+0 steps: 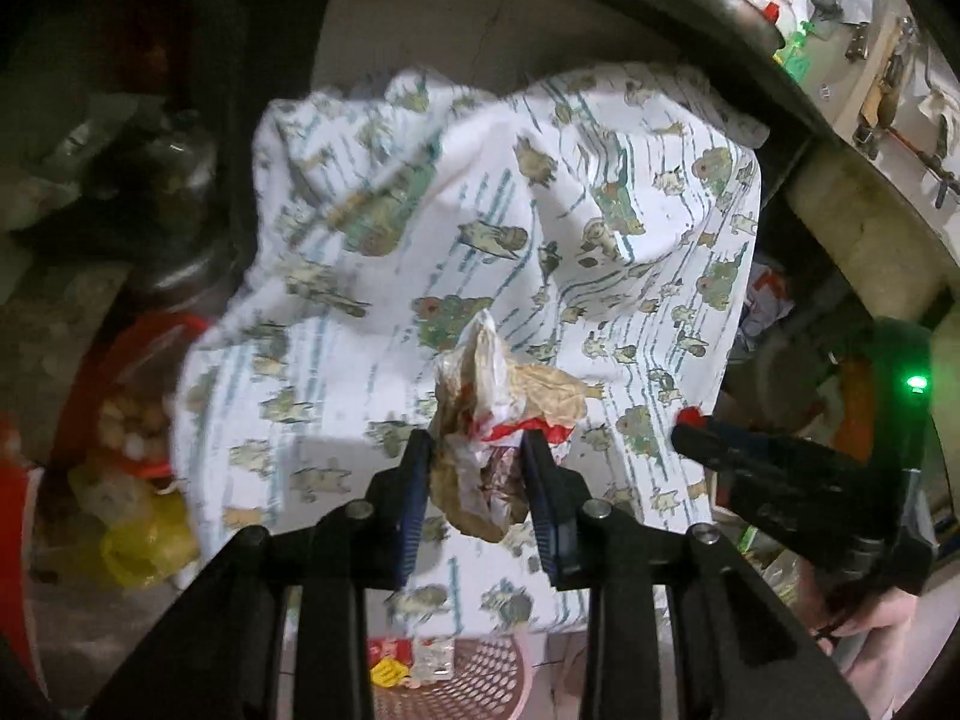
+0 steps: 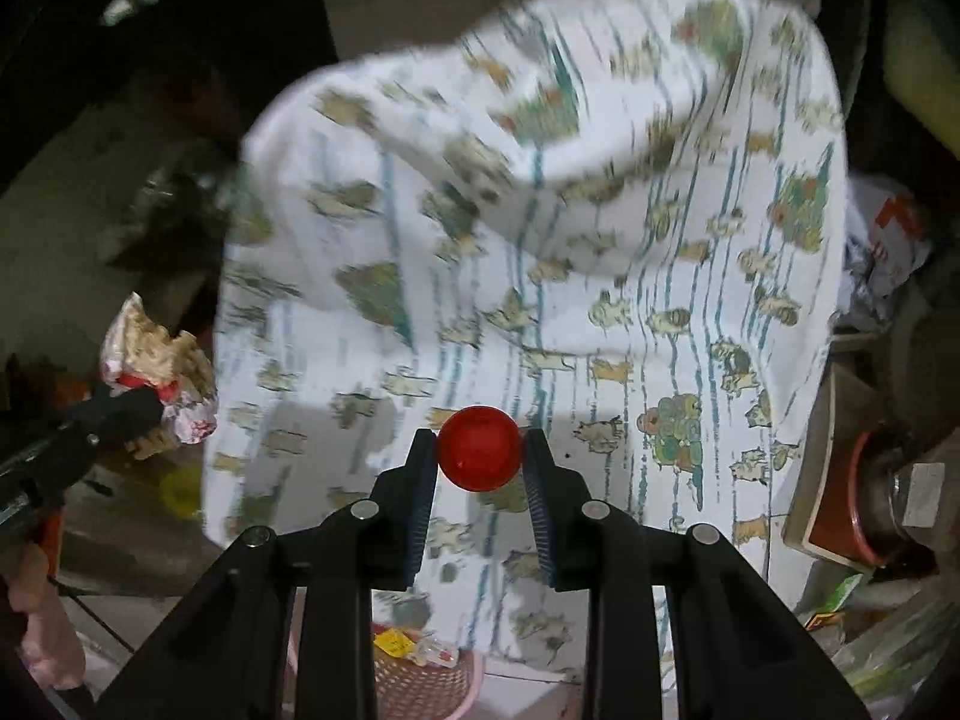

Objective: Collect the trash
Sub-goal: 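Lower both tools over the pink basket and open them to drop the trash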

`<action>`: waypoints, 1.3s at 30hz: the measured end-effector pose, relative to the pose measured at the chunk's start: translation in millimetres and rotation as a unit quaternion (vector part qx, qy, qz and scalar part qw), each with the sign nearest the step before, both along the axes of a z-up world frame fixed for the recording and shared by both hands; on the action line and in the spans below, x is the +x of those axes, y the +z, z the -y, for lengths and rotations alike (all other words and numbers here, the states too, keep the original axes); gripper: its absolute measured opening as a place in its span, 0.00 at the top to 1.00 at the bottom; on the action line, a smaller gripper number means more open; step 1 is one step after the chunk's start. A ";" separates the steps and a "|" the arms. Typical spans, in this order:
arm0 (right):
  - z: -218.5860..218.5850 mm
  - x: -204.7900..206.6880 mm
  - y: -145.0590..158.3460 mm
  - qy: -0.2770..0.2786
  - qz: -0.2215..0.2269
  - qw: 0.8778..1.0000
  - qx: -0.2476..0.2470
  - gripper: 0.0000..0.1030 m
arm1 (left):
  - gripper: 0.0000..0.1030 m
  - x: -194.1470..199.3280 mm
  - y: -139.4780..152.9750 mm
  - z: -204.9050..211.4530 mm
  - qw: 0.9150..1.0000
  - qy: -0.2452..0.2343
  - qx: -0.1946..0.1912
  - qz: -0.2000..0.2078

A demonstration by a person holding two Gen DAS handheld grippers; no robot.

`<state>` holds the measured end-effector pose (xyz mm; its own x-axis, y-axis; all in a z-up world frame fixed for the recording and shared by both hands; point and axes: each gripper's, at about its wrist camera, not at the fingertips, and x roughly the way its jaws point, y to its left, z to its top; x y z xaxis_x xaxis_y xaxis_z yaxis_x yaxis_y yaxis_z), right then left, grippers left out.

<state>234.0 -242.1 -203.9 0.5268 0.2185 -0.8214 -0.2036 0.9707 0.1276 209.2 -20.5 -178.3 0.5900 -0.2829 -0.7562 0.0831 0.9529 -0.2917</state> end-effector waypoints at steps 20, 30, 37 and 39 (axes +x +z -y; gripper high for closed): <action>-52.1 -124.6 -38.9 0.032 -0.023 0.999 -0.025 0.70 | 0.72 -78.3 -92.8 -26.9 0.992 0.020 0.039 -0.116; -67.6 -124.1 -142.4 0.069 -0.136 0.988 -0.041 0.70 | 0.72 -83.8 -188.8 -13.8 0.962 0.008 0.047 -0.268; -76.0 -125.5 -199.7 0.070 -0.182 0.980 -0.039 0.70 | 0.71 -88.6 -240.1 -10.9 0.939 0.015 0.067 -0.336; -77.6 -125.5 -212.6 0.073 -0.191 0.978 -0.047 0.70 | 0.71 -88.5 -250.8 -11.4 0.935 0.018 0.064 -0.349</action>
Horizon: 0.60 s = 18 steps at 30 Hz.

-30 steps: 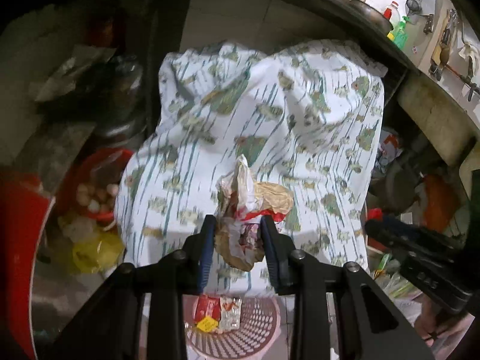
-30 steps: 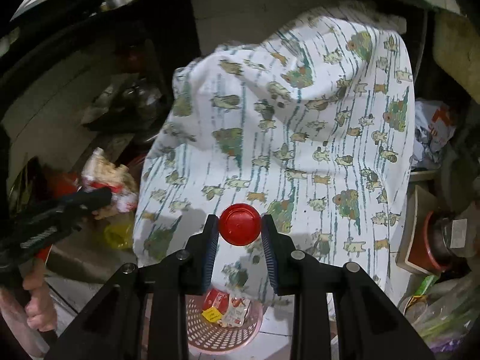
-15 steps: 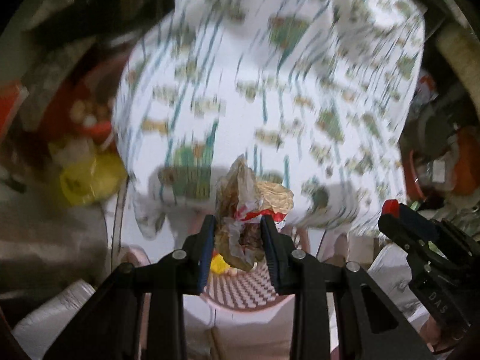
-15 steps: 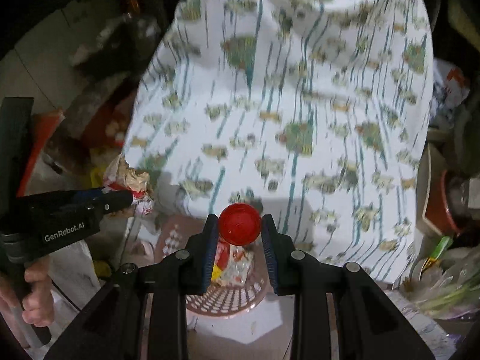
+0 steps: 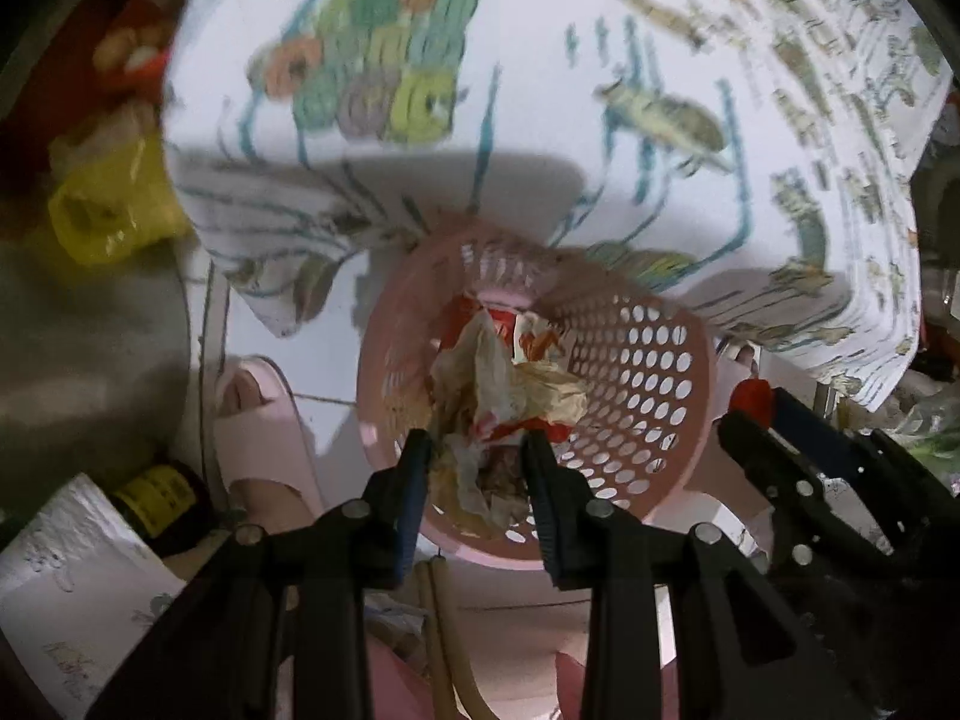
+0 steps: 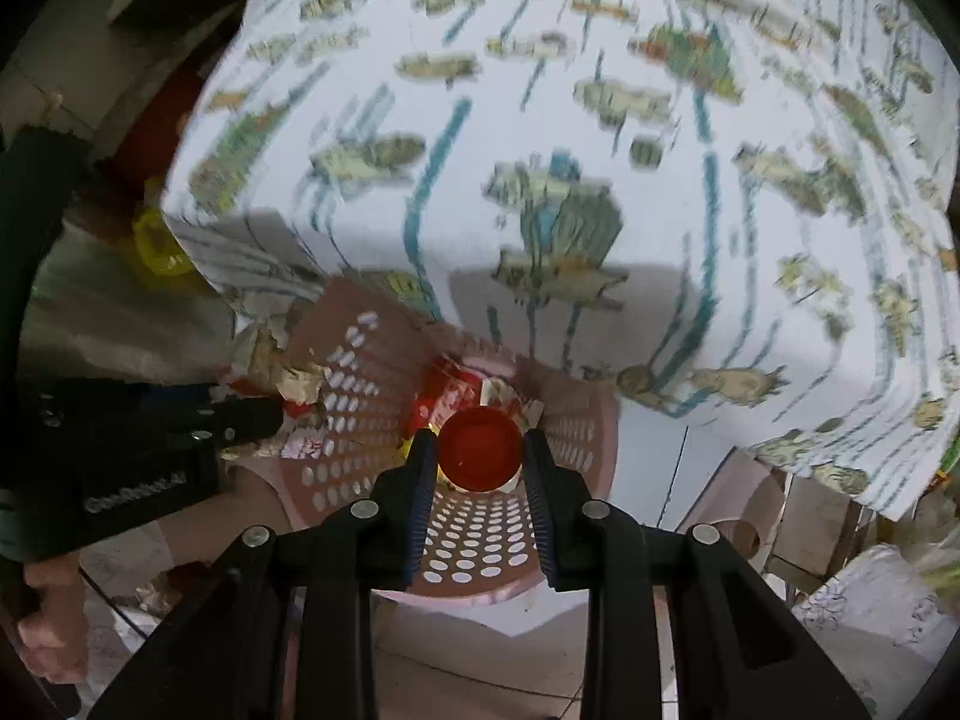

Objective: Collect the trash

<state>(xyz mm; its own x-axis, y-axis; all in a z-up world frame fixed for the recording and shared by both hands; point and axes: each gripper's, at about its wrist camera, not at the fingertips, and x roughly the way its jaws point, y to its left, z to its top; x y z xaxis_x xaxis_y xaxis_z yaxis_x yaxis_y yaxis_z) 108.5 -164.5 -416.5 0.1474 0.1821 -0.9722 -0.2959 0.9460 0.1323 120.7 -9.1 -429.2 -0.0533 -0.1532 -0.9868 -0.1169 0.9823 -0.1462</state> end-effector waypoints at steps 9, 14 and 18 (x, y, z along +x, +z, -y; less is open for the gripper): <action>6.3 2.1 -39.3 -0.009 -0.030 1.000 -0.001 0.70 | 0.67 0.3 -28.4 3.6 0.999 0.000 -0.004 -0.035; 8.7 1.5 -48.4 -0.003 -0.036 0.999 -0.009 0.70 | 0.53 2.2 -23.2 4.1 1.000 -0.007 0.014 -0.023; 2.5 -0.8 -47.0 -0.002 -0.038 0.999 0.002 0.44 | 0.40 3.1 -13.9 3.6 1.000 -0.015 0.025 -0.010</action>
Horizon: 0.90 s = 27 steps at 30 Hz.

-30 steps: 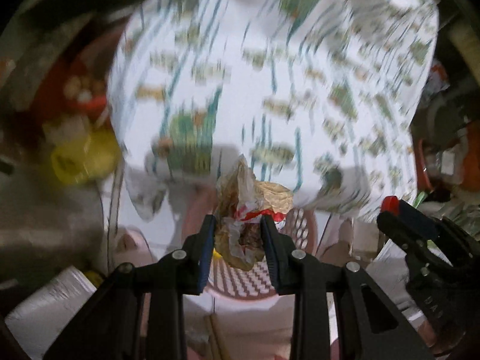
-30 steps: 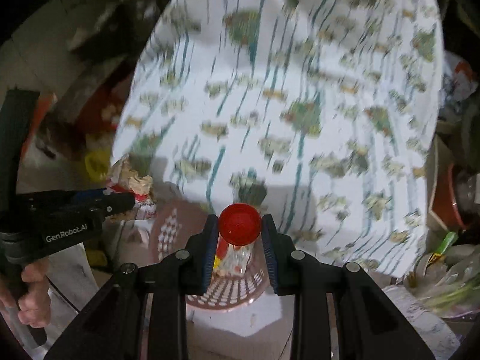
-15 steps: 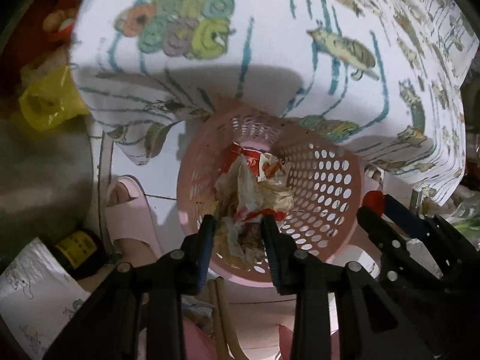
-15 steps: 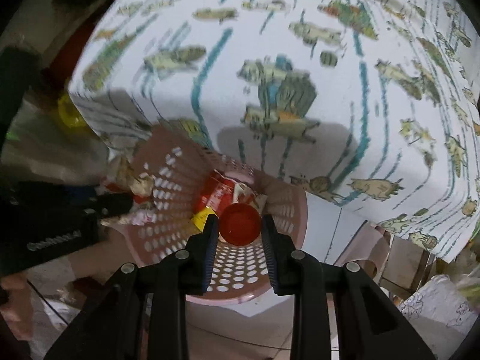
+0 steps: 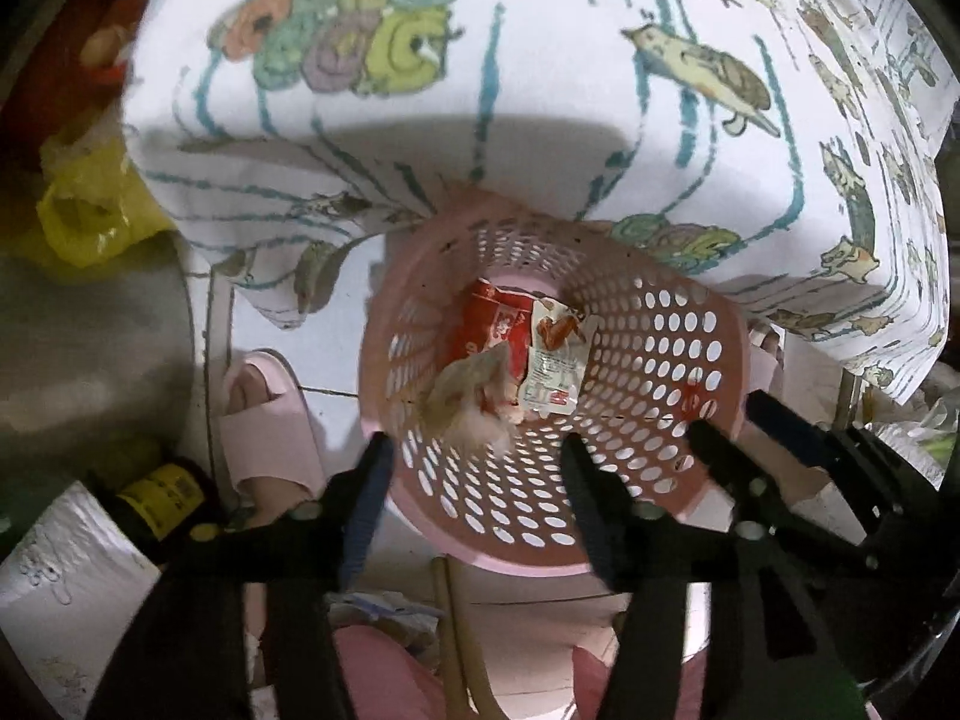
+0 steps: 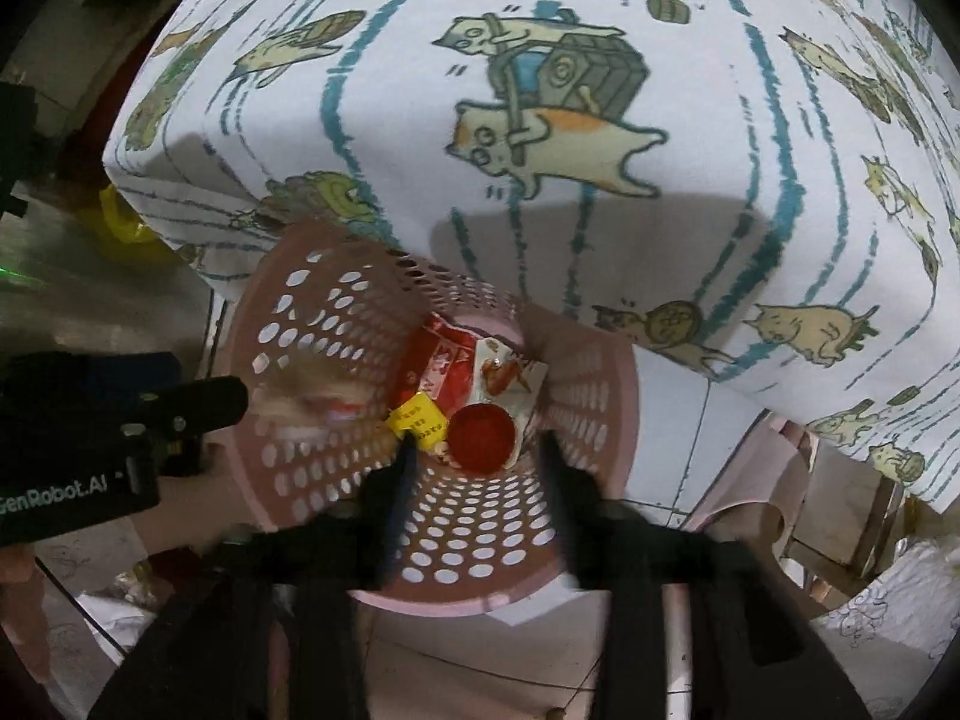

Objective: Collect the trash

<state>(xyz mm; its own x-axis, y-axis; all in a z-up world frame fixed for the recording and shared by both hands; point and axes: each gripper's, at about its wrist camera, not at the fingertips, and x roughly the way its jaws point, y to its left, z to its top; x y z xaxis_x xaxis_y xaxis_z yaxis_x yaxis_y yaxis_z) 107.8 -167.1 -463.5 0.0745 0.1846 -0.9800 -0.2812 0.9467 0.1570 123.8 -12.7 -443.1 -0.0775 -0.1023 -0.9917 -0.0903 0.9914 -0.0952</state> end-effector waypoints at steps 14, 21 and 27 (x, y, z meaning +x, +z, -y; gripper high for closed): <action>14.1 -4.7 86.2 -0.038 0.101 0.994 0.018 0.41 | 0.39 -2.6 112.6 -17.0 0.988 -0.020 0.044 0.149; 20.0 -26.3 185.5 -0.053 0.215 0.975 0.025 0.36 | 0.38 -19.9 198.3 -32.8 0.970 0.006 0.027 0.240; 35.9 -47.1 293.4 -0.079 0.329 0.940 0.030 0.16 | 0.19 -40.2 289.7 -38.0 0.944 0.000 0.011 0.331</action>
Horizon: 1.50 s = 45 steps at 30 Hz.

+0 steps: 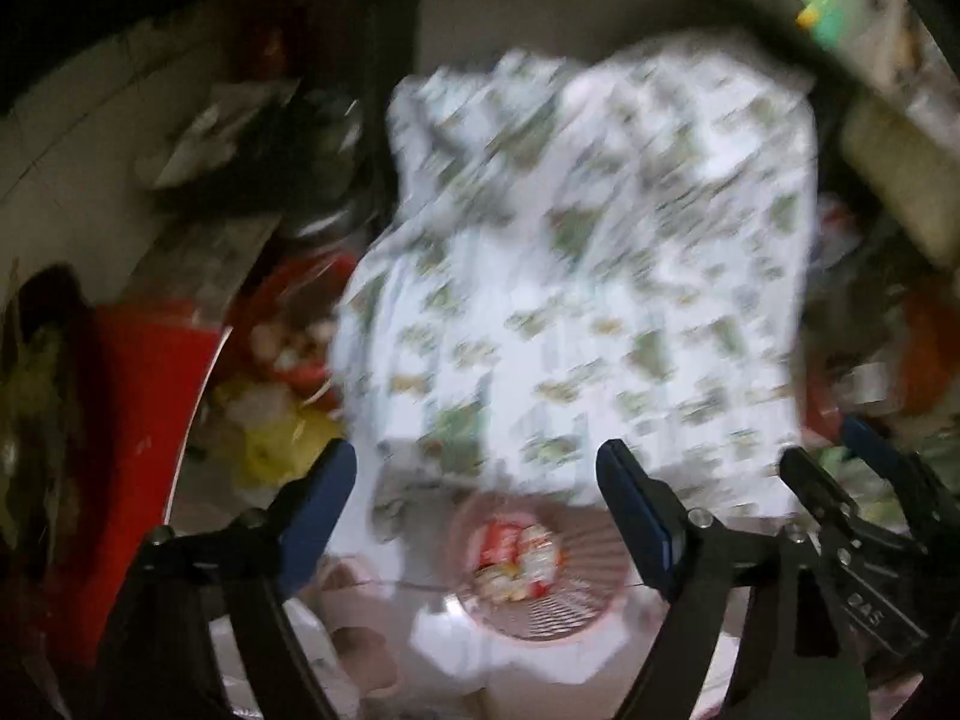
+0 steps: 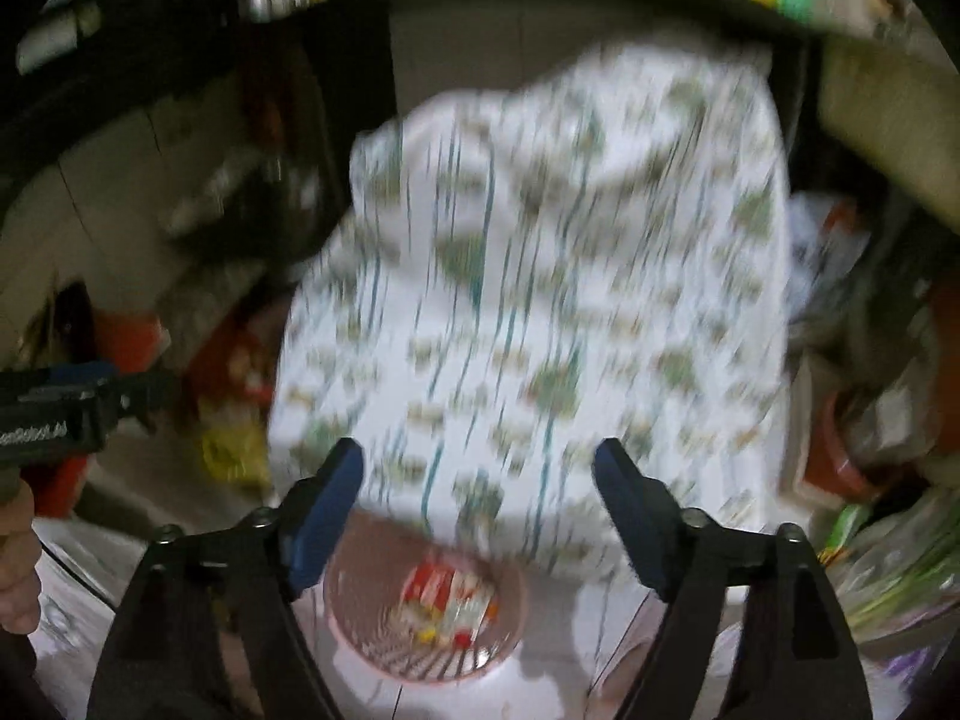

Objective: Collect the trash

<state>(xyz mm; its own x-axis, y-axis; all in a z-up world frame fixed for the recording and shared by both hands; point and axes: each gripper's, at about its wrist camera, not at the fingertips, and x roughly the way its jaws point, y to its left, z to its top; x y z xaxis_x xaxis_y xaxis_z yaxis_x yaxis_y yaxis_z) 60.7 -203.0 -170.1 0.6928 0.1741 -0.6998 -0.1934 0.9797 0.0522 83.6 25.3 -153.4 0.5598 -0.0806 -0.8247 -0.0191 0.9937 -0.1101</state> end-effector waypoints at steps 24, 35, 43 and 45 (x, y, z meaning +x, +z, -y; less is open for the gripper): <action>18.7 -64.9 151.0 -0.042 0.138 0.989 -0.021 0.00 | 0.00 -50.8 113.5 18.7 0.986 0.012 0.055 0.156; 22.9 -55.1 136.4 -0.054 0.120 0.991 -0.006 0.00 | 0.00 -61.9 119.9 14.4 0.984 0.024 0.045 0.170; 18.6 -59.7 134.2 -0.044 0.121 0.992 -0.007 0.00 | 0.00 -63.0 118.5 11.9 0.985 0.029 0.037 0.165; 17.5 -60.9 133.9 -0.043 0.123 0.991 -0.011 0.00 | 0.00 -63.0 118.4 12.7 0.985 0.029 0.040 0.165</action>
<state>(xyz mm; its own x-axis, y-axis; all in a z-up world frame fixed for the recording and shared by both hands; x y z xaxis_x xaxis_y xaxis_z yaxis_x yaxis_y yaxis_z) -0.2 -220.5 -36.2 0.8550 0.0936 -0.5101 -0.1132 0.9935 -0.0074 20.6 12.6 -35.0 0.8002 0.0171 -0.5995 -0.0518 0.9978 -0.0406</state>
